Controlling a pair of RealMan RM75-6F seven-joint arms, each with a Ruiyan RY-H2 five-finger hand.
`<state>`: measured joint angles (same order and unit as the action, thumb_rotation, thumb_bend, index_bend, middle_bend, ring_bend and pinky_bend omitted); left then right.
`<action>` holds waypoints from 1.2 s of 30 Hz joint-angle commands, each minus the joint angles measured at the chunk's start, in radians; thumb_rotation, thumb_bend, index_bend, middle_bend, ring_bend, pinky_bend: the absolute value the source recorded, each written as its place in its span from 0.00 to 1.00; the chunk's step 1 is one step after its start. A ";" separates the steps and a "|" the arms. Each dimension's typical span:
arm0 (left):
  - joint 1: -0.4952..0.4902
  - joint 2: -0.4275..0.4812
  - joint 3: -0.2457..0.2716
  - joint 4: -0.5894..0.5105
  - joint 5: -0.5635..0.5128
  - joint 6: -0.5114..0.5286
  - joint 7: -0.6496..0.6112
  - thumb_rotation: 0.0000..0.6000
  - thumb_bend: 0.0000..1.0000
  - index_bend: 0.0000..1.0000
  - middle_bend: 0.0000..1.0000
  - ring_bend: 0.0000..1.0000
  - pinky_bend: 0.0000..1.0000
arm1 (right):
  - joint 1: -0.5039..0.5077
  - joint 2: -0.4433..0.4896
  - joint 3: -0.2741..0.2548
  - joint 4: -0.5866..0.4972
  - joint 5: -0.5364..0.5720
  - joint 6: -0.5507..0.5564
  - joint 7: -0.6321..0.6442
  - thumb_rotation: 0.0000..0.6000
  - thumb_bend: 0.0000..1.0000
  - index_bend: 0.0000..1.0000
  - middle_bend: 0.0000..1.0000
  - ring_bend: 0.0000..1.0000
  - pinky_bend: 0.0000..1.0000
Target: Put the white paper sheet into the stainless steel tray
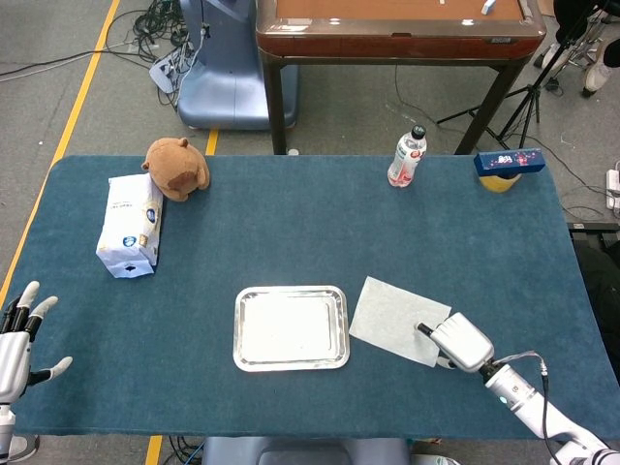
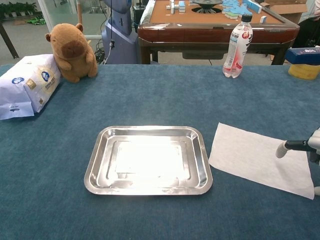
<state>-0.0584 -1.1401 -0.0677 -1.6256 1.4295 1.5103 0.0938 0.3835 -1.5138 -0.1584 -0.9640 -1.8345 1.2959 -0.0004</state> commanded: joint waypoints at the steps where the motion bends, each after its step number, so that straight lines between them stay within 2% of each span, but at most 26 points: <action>1: 0.000 0.000 0.000 0.000 -0.001 -0.001 0.000 1.00 0.00 0.18 0.00 0.00 0.32 | 0.002 0.000 -0.002 -0.003 0.000 0.001 0.007 1.00 0.00 0.33 1.00 1.00 1.00; 12: 0.000 0.001 0.000 -0.002 -0.002 -0.003 0.000 1.00 0.00 0.18 0.00 0.00 0.32 | 0.010 -0.003 -0.005 -0.017 0.007 0.002 0.036 1.00 0.02 0.34 1.00 1.00 1.00; 27: 0.000 0.001 0.000 -0.002 -0.004 -0.005 0.002 1.00 0.00 0.18 0.00 0.00 0.32 | 0.015 -0.004 -0.009 -0.023 0.010 0.013 0.060 1.00 0.26 0.34 1.00 1.00 1.00; 36: 0.001 0.002 0.000 -0.004 -0.007 -0.006 0.005 1.00 0.00 0.18 0.00 0.00 0.32 | 0.013 -0.006 -0.008 -0.031 0.019 0.015 0.079 1.00 0.30 0.37 1.00 1.00 1.00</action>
<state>-0.0576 -1.1381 -0.0674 -1.6299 1.4224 1.5039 0.0990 0.3970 -1.5201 -0.1666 -0.9941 -1.8155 1.3103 0.0783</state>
